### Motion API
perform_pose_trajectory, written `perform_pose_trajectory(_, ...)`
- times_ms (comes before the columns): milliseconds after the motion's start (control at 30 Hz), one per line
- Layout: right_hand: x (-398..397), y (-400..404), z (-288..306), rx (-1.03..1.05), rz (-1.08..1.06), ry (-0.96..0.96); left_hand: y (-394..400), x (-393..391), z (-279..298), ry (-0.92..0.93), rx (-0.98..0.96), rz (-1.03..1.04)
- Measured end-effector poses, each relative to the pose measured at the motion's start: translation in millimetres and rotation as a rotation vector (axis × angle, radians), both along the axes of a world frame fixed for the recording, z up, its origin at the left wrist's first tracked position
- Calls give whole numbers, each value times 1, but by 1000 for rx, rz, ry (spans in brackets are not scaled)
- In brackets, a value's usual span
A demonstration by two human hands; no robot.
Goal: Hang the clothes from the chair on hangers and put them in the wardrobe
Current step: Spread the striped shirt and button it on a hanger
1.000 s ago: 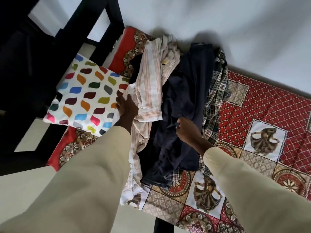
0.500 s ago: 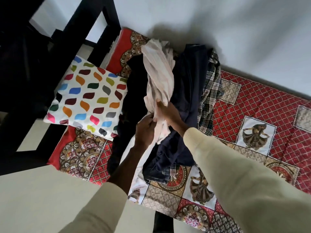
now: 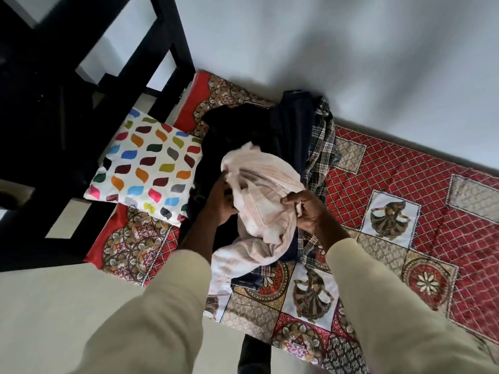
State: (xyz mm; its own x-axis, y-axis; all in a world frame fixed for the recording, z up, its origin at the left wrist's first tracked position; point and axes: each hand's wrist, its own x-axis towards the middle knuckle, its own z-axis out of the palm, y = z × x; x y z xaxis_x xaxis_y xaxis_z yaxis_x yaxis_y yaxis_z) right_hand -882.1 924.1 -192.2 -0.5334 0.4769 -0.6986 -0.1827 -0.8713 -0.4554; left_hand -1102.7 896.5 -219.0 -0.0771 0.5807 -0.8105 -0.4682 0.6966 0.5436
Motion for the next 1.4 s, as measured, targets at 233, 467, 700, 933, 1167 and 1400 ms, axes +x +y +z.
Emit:
perform_pose_trajectory(233,85,-65,66,340,807,-375,-32,87,77,-93,132,0)
perform_pose_trajectory(467,207,-146,131,403,4,-262,-136,233,169,-116,342,16)
perform_pose_trajectory(700,307,-251,231,440,-266,-11,-264,395,241,346,775,-305)
perform_pose_trajectory(933,411,-314,293,593,-265,35,-302,410,274,-69,605,-396)
perform_pose_trajectory(1167,443,-338,313,600,-575,-174,-279,430,329,124,731,-608)
perform_pose_trajectory(1400,439,-301,294,612,-724,-228,-277,460,350,578,410,-645)
